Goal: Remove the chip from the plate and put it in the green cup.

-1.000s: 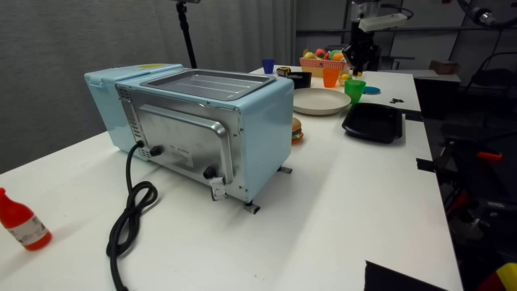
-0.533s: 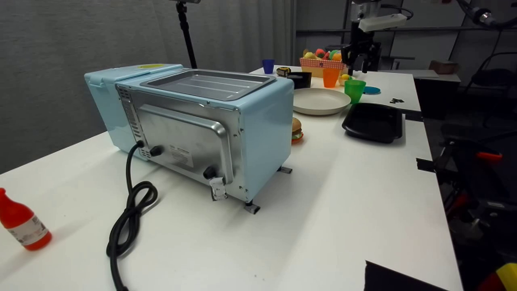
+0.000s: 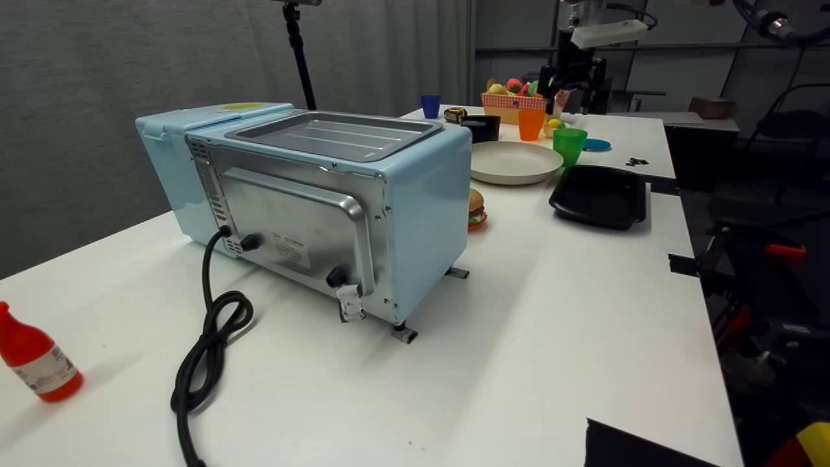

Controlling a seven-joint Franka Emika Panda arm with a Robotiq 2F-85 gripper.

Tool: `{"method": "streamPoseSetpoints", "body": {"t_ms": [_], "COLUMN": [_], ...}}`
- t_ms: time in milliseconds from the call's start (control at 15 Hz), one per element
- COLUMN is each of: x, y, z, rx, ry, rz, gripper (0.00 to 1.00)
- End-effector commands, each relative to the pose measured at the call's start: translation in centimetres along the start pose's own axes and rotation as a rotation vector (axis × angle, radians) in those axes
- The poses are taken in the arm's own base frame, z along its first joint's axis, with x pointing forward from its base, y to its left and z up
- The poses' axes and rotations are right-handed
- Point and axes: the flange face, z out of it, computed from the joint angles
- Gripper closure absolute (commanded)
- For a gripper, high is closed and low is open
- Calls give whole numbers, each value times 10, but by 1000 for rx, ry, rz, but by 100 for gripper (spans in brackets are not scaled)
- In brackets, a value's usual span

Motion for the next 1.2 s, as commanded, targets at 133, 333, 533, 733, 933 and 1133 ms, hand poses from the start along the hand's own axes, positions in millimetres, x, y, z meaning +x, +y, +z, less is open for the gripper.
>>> {"method": "streamPoseSetpoints", "body": {"t_ms": [133, 333, 533, 733, 933, 1133], "x": [-7, -13, -23, -36, -27, -34], "y": [-16, -26, -37, -46, -51, -51], "z": [-46, -71, -94, -111, -108, -112], "rx": [45, 59, 70, 73, 68, 74], "ry": [111, 164, 196, 214, 194, 195], "rz": [-67, -96, -124, -152, -150, -154], "gripper": [0, 0, 0, 0, 0, 0]}}
